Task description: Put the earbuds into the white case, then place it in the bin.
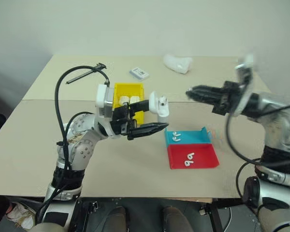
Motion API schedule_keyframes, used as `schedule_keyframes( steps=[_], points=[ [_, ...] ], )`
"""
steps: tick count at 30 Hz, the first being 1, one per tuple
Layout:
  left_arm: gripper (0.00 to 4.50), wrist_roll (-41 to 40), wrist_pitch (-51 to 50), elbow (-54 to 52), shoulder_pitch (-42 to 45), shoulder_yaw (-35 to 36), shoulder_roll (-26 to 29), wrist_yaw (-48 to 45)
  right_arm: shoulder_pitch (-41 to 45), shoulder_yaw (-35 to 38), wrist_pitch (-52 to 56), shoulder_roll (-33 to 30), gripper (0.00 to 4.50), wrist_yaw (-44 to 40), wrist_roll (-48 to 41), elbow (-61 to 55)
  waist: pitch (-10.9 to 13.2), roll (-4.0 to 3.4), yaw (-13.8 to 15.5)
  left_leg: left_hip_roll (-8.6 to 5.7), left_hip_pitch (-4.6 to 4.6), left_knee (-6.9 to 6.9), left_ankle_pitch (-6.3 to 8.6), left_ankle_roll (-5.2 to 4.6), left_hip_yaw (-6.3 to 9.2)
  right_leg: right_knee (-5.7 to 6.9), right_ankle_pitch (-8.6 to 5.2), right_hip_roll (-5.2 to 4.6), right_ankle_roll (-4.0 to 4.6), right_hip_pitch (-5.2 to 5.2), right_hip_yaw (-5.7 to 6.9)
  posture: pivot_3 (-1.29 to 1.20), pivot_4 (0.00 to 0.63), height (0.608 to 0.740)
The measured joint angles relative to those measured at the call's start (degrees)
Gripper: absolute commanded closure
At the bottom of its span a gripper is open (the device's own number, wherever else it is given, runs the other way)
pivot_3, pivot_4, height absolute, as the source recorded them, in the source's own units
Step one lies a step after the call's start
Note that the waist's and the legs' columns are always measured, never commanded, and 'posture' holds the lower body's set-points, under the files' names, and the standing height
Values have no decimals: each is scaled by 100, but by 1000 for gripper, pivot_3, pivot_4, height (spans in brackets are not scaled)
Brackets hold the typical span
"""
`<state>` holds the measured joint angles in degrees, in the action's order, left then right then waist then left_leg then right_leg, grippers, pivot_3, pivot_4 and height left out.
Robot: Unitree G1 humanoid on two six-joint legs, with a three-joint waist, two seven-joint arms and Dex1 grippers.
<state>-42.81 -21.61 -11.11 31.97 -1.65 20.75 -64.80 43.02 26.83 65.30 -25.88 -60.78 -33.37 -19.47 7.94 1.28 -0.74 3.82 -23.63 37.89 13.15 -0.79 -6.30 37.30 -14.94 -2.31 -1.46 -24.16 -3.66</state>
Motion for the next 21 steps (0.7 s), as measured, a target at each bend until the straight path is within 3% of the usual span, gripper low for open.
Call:
schedule_keyframes(
  steps=[5, 8, 21],
  points=[
    [1724, 76, 0, 143, 261, -163, -187, -4, -234, 416, 644, 818, 3887, 1029, -1801, -1166, -1, -1, -11, -3, 8, 0, 0, 0, 2, -1, 0, 0, 0, 8, -3, 0, 150, 740],
    [1724, 105, 0, 213, 336, -193, -236, 15, -435, 256, 671, 892, 3887, 1554, -2481, -1506, -1, -1, -12, -3, 2, 0, 1, -1, 3, -5, 0, 0, 0, 5, -2, 0, 150, 740],
    [1724, 125, 1, 283, 405, -183, -308, 87, -890, -400, -113, 192, 3887, 2364, -3301, -1430, -1, -1, -14, -3, -3, 0, 1, -2, 8, -10, 0, 0, -1, 3, 0, 0, 150, 740]
  ],
)
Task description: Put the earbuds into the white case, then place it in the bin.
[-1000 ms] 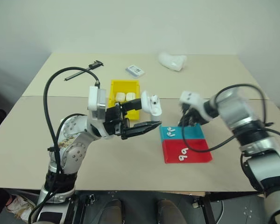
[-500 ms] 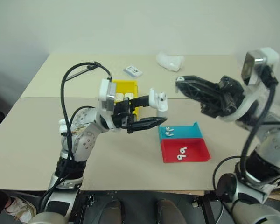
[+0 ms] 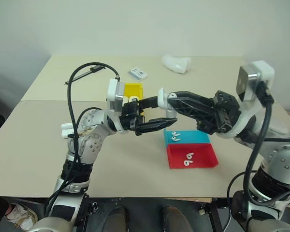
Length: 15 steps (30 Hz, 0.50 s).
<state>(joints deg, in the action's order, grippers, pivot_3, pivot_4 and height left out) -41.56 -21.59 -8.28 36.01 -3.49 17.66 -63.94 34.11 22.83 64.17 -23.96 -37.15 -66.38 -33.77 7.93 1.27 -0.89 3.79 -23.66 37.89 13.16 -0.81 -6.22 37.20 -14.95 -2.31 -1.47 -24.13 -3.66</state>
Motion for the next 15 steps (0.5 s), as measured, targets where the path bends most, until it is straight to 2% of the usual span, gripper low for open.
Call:
schedule_keyframes(
  steps=[4, 12, 15],
  points=[
    [1724, 2, 1, -34, -28, -2, 5, 25, -117, -131, -236, -249, 3887, 15, -153, 41, 0, 0, -5, 0, 0, 0, 0, 0, 0, 0, 0, 0, 0, 1, 0, 0, 150, 740],
    [1724, 111, 9, -75, -31, 31, 30, 71, -216, -455, -686, -721, 1184, -28, -259, 45, 0, 0, 2, 0, 0, 0, 0, 0, 2, -2, -1, 0, -1, 1, 1, 0, 150, 740],
    [1724, 110, 9, -74, -31, 56, 31, 57, -229, -534, -798, -838, 1184, 4, -358, 34, 0, 1, 2, 0, -2, 0, 0, 0, 3, -3, -1, 0, -1, 1, 1, 0, 150, 740]
  ],
)
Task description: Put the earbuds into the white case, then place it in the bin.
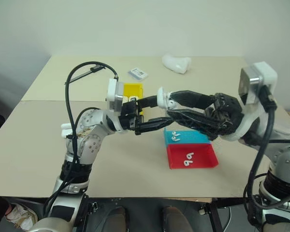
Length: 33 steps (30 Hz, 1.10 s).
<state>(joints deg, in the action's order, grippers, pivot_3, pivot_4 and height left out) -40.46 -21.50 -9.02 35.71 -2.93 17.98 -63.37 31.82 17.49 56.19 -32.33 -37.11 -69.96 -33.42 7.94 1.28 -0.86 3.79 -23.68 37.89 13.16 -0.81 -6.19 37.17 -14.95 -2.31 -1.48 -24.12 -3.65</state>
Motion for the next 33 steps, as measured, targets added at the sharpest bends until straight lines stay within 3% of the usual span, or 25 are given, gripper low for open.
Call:
schedule_keyframes(
  steps=[8, 9, 12, 16, 19, 24, 29, 33],
  points=[
    [1724, 13, 41, 109, 48, -1, -37, -121, -103, -11, -84, -533, 1184, -16, -613, 69, 0, 1, 4, 0, -1, 0, 0, 0, 1, -2, 0, 0, 0, 1, 1, 0, 150, 740],
    [1724, 14, 53, 122, 49, -1, -39, -125, -107, 1, -96, -576, 1347, -32, -682, 80, 0, 1, 1, 0, 0, 0, 0, 0, 1, -2, 0, 0, 0, 1, 0, 0, 150, 740],
    [1724, 75, 86, 206, 50, -6, -62, -112, -108, 7, -160, -701, 1994, -80, -789, 90, 0, 1, -1, 1, 0, 0, 0, 0, 3, -2, 0, 1, 0, 2, 1, 0, 150, 740],
    [1724, 304, 192, 353, 45, -102, -81, -94, 75, -13, -204, -956, 3499, -106, -770, 273, 1, 1, 2, 0, -1, 0, 0, -1, 2, -3, 0, 0, -1, 1, 0, 0, 150, 740],
    [1724, 514, 277, 451, 51, -205, -86, -93, 716, -222, -199, -1364, 4477, -137, -534, 504, 1, 0, -7, 1, 0, -1, 0, -1, 0, -2, 0, 2, 0, -3, -3, 0, 150, 740],
    [1724, 914, 447, 647, 123, -374, -169, 1, 1869, -1027, 50, -1903, 4477, -375, 127, 862, 1, 0, 1, 1, -5, -1, 1, -2, 0, -7, 1, 1, 0, -5, -2, 0, 150, 740],
    [1724, 1205, 773, 957, 243, -482, -366, 62, 3371, -2438, 743, -2050, 4477, -911, 900, 1234, 2, -5, -7, 2, -13, -1, 4, -7, -8, -2, 1, -1, 0, -23, -12, 0, 150, 740],
    [1724, 1213, 895, 1002, 267, -501, -432, 25, 3950, -3271, 922, -2043, 4477, -1368, 1587, 1271, 2, -5, 8, 1, -18, 0, 9, -15, -8, -8, 1, -3, 0, -22, -9, 0, 150, 740]
  ],
)
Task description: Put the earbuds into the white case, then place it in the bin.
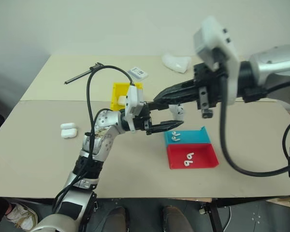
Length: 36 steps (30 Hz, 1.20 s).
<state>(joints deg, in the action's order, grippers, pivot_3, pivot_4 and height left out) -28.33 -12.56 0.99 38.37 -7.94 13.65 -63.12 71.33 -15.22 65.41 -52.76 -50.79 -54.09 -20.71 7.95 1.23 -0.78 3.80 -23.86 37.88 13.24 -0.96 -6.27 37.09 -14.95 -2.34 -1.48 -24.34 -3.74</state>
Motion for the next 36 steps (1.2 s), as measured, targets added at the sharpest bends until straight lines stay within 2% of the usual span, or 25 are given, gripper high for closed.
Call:
schedule_keyframes(
  steps=[4, 7, 10, 15, 18, 20, 23, 26, 34, 36],
  points=[
    [1724, 78, -5, 41, -13, -20, 30, 19, -14, -428, -78, -63, 4477, -305, 638, -82, 0, 0, 24, -5, -4, 2, 0, -1, 1, 1, 0, -7, -2, -1, 5, 0, 150, 740],
    [1724, 111, -8, 21, -28, 27, 49, 112, -184, -380, -137, -260, 4477, -426, 863, -122, 0, 1, 25, -5, -5, 2, 1, -1, 2, 0, 0, -8, -2, 1, 6, 0, 150, 740],
    [1724, 121, -38, -108, -183, 80, 212, 236, -565, -12, -129, -332, 4477, -442, 865, -113, -1, -2, 7, -4, -3, 3, 1, -2, 1, 5, 1, -10, -2, -2, 3, 0, 150, 740],
    [1724, 0, -58, -760, -512, 663, 396, 855, -1631, 1587, -257, 13, 4477, 100, 606, -170, 0, 1, -3, 3, 8, 2, 0, -1, 6, 8, 1, -6, -1, 10, 5, 0, 150, 740],
    [1724, 277, -116, -946, -581, 985, 218, 1958, -2635, 2333, -756, 553, 4477, 557, 581, -685, -2, 1, 23, -1, 11, 4, 0, -1, 12, 8, 2, -9, -5, 21, 7, 0, 150, 740],
    [1724, 705, -163, -922, -634, 1155, 32, 2904, -3264, 2474, -979, 684, 4477, 790, 683, -1014, -2, 1, 53, -6, 7, 5, -1, -1, 14, 4, 6, -13, -11, 21, 8, 0, 150, 740],
    [1724, 1319, -166, -699, -687, 1358, -104, 4051, -3876, 2266, -1132, 665, 4477, 1196, 1167, -1421, -2, 1, 64, -8, 7, 5, -1, -1, 10, 4, 6, -14, -12, 16, 3, 0, 150, 740],
    [1724, 1755, -165, -282, -674, 1350, -186, 4681, -4084, 1724, -1257, 618, 4477, 1530, 1782, -1635, -2, 1, 49, -7, 10, 5, -2, 0, 7, 6, 6, -10, -11, 15, 3, 0, 150, 740],
    [1724, 2185, 103, 1191, -161, 1018, -271, 4840, -4078, 1303, -1249, 892, 4477, 1923, 2081, -1869, -1, 2, 72, -11, 4, 5, -3, 3, -1, -4, 6, -10, -11, 16, 8, 0, 150, 740],
    [990, 2241, 115, 1376, -102, 961, -270, 4823, -4078, 1276, -1246, 892, 4500, 1953, 2137, -1874, -1, 2, 73, -10, 4, 4, -3, 3, -2, -4, 6, -10, -11, 15, 7, 0, 150, 740]
  ],
)
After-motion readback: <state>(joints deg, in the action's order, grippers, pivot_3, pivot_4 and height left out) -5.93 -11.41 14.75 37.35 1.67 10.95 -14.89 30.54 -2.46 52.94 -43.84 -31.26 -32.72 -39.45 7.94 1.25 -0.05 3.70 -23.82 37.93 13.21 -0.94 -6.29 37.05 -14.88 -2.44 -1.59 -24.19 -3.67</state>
